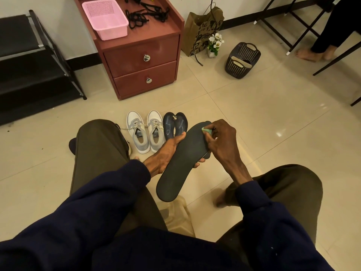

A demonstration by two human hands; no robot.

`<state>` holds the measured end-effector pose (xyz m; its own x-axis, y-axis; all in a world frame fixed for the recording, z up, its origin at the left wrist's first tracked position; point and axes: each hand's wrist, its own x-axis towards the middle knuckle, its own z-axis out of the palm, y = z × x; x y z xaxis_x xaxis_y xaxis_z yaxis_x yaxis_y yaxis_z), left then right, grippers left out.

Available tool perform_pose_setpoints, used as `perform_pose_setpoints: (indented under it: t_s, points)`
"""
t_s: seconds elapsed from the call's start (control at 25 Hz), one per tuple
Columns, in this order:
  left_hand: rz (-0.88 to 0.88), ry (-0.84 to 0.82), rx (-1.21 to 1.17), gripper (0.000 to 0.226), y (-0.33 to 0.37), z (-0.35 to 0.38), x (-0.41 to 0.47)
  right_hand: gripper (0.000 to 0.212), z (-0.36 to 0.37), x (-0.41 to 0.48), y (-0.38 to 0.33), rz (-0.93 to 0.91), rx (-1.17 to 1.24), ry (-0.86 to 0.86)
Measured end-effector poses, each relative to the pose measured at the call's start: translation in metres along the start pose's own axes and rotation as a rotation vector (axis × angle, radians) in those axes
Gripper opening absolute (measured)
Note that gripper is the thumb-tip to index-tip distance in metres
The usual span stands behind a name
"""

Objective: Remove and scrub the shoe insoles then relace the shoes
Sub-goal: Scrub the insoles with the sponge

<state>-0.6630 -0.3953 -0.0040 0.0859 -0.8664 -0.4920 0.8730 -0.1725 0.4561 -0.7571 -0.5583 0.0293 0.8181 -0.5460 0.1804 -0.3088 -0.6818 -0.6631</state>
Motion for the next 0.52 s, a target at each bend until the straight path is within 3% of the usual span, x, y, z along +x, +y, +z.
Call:
perform_pose_setpoints:
  t_s: [0.12,0.2,0.36,0.44,0.52]
  points:
    - [0.013,0.026,-0.001,0.07,-0.001,-0.001,0.0,0.005,-0.002,-0.002,-0.018,-0.048,0.092,-0.327]
    - [0.021,0.012,-0.006,0.069,0.0,0.0,0.0,0.004,-0.008,0.004,-0.016,-0.03,0.043,-0.28]
    - [-0.009,-0.012,0.011,0.072,0.001,0.001,-0.001,0.005,-0.015,0.009,0.005,0.064,-0.086,0.055]
    - [-0.004,-0.002,0.013,0.073,0.0,-0.001,0.001,0.005,-0.007,0.004,-0.002,0.05,-0.045,-0.015]
    - [0.018,0.037,0.025,0.072,-0.001,-0.004,0.002,0.005,-0.001,-0.003,-0.017,-0.01,0.024,-0.234]
